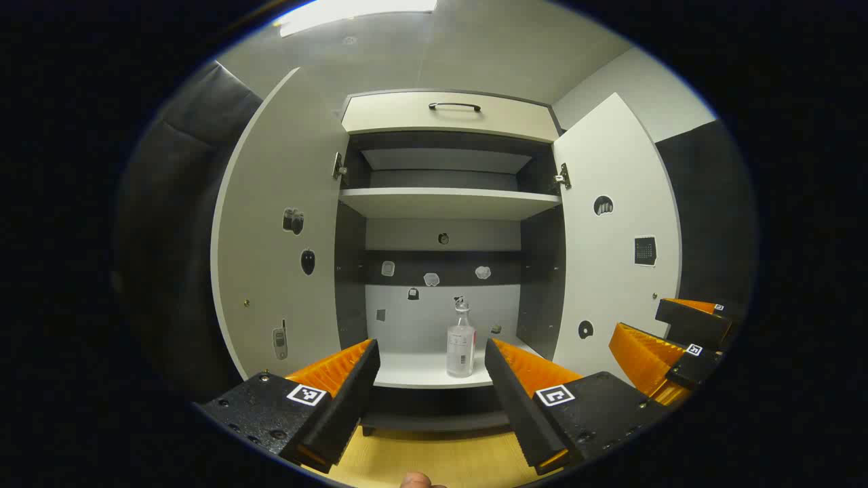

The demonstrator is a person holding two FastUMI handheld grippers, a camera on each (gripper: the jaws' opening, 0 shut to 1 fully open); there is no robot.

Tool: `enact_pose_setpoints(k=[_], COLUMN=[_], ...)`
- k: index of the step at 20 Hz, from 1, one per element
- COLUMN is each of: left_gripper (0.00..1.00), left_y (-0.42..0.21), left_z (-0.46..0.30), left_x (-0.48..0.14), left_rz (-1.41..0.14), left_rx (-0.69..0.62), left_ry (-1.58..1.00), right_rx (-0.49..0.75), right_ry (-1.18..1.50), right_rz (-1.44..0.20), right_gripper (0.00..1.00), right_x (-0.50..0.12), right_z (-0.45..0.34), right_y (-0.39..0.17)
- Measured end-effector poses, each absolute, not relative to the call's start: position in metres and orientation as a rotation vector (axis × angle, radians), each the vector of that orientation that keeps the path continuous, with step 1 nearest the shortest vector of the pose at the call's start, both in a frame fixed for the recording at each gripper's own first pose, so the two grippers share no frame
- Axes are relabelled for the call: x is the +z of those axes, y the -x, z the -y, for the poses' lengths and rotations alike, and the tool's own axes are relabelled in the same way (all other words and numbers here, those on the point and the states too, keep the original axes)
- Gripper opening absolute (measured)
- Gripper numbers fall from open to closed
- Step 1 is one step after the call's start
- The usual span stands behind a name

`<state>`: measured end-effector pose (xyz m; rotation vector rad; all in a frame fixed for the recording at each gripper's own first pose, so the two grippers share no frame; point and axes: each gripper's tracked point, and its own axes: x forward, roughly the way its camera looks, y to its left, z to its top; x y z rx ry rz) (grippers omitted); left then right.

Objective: Grasp the bottle in the cabinet with the left hand and place it on the coaster, then close the right door with the right hand and the left door with the left hand.

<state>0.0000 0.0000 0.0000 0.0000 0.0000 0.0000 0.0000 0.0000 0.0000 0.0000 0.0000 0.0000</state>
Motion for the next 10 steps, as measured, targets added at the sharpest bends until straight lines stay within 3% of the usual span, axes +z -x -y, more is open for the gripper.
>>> enact_pose_setpoints(k=[10], left_gripper=[0.96], left_y=[-0.0076], left_z=[0.0058], left_x=[-0.0028], left_rz=[0.0], left_rx=[-0.012], left_ry=[0.011], right_rx=[-0.025], right_ry=[0.02], right_rz=[-0.002], right_gripper=[0.98], right_x=[-0.0005], right_z=[0.0085], right_y=[-0.0002])
